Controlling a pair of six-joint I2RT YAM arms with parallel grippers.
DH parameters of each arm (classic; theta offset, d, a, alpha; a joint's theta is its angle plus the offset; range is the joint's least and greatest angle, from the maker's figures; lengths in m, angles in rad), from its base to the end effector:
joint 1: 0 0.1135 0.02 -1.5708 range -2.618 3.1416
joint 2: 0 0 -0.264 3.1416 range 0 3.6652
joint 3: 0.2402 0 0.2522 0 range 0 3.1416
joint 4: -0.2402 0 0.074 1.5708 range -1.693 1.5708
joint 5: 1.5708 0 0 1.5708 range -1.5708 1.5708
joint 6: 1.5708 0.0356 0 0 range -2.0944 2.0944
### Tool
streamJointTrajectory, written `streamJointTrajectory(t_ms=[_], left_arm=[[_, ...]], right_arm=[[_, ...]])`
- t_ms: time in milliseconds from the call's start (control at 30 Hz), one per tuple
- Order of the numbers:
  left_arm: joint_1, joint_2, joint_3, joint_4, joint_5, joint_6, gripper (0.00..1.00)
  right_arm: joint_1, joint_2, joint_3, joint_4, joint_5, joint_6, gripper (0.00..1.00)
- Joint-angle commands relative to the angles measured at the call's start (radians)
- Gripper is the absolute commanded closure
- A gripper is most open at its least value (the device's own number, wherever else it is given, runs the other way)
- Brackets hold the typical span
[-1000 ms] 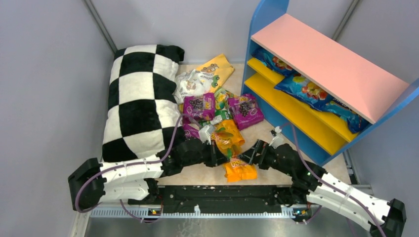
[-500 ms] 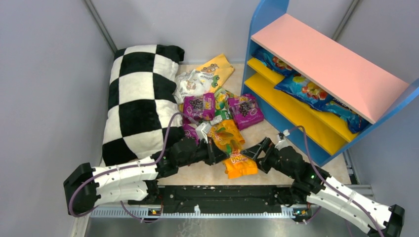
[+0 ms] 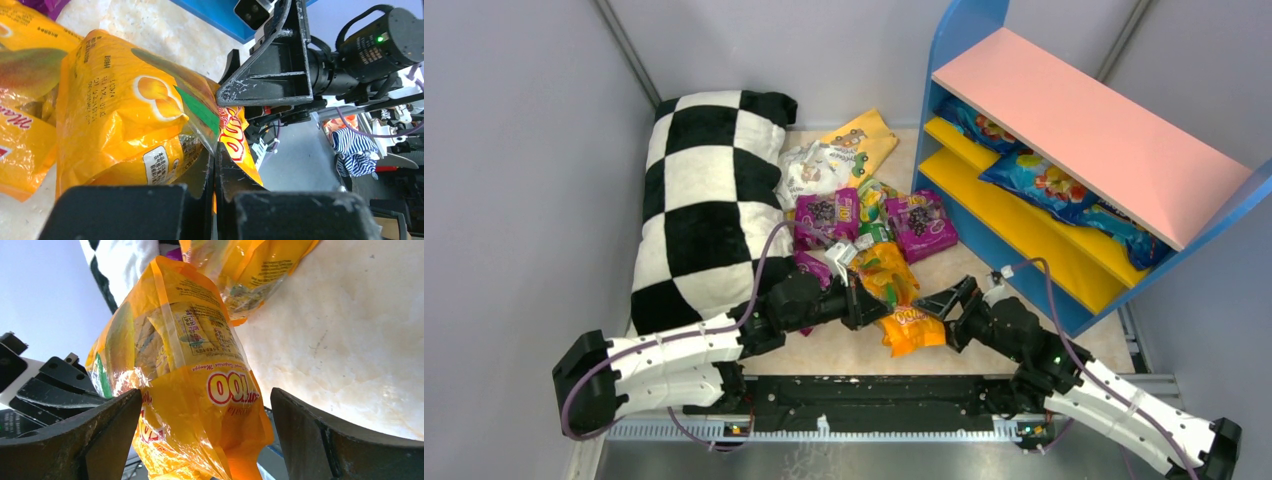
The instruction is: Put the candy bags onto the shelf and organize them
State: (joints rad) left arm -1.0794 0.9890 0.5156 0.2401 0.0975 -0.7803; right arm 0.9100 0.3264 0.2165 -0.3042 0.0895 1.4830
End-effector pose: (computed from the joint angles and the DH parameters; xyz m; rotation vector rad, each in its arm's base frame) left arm 0.1039 -0.2016 0.2505 0.3818 2.0056 -1.3517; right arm 0.0763 0.0930 0.1869 0.7132 2.1834 1.3575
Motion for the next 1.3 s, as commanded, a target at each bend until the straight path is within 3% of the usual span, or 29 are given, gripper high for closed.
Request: streamJointTrajectory(t_ms=[0, 233, 467, 667, 733, 767, 867, 900, 1033, 1267], left_arm=[[0.005, -0.022, 0.088, 0.225, 0.044, 0.035, 1.0], [0.005, 0.022, 0.056, 0.342, 0.123, -0.002, 1.0], [0.006, 0.016, 0.044, 0.342, 0.134, -0.016, 1.0], [0.004, 0.002, 0.038, 0.32, 0.136, -0.017, 1.0], [0.006, -0.004, 0.034, 0.315, 0.128, -0.012, 1.0], [0.005, -0.006, 0.035, 0.314, 0.125, -0.008, 1.0], [0.005, -0.018, 0.044, 0.314, 0.134, 0.003, 1.0], [0.005, -0.025, 0.048, 0.311, 0.138, 0.004, 1.0], [0.006, -0.047, 0.058, 0.31, 0.191, 0.011, 1.0], [0.005, -0.11, 0.046, 0.369, 0.406, 0.082, 1.0]], right_arm=[[-0.013, -0.033, -0.031, 0.095, -0.025, 0.045, 0.01], [-0.013, -0.052, -0.045, 0.33, -0.034, 0.049, 0.01], [-0.013, -0.145, 0.013, 0.24, 0.068, -0.036, 0.02], [-0.013, -0.281, 0.01, 0.203, 0.169, -0.068, 0.29], [-0.013, -0.299, 0.019, 0.182, 0.18, -0.094, 0.31], [-0.013, -0.298, 0.025, 0.173, 0.179, -0.112, 0.28], [-0.013, -0.274, 0.067, 0.128, 0.158, -0.204, 0.05], [-0.013, -0.262, 0.085, 0.107, 0.146, -0.238, 0.02], [-0.013, -0.205, 0.128, 0.125, 0.054, -0.334, 0.01], [-0.013, -0.164, 0.136, 0.165, -0.015, -0.322, 0.01]])
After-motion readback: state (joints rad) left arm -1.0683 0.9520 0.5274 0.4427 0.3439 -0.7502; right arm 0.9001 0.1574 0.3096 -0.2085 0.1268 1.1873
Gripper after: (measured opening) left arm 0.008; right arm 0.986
